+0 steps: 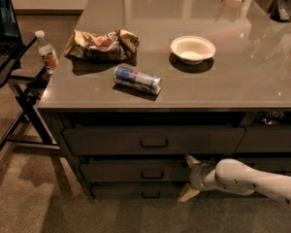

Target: Open middle drawer

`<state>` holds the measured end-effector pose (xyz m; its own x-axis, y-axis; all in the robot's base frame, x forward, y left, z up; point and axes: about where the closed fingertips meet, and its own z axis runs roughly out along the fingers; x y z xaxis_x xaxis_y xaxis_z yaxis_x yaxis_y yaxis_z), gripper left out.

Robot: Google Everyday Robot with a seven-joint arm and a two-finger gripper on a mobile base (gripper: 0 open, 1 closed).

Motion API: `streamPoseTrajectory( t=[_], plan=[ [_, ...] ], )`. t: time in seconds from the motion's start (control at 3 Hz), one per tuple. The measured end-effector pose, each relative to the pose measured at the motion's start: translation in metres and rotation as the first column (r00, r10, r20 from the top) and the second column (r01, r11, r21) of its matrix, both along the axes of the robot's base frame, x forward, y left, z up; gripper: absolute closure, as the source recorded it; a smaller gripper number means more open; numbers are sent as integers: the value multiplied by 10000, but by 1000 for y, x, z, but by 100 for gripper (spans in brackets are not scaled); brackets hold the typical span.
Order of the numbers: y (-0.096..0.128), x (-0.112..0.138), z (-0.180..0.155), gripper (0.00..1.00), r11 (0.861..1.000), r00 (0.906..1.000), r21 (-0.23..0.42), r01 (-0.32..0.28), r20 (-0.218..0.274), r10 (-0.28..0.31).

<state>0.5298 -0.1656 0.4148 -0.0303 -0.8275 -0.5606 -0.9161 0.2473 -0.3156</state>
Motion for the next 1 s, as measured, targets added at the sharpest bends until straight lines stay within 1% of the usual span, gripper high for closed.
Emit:
streamPoseTrajectory(
  t=[0.33, 0.67, 1.0],
  plan=[
    [0, 0, -1, 0, 10000, 10000, 9, 2, -1, -2],
    [0, 0, -1, 7, 10000, 10000, 10, 2, -1, -2],
    [0, 0, -1, 26, 10000, 10000, 10, 2, -1, -2]
  ],
)
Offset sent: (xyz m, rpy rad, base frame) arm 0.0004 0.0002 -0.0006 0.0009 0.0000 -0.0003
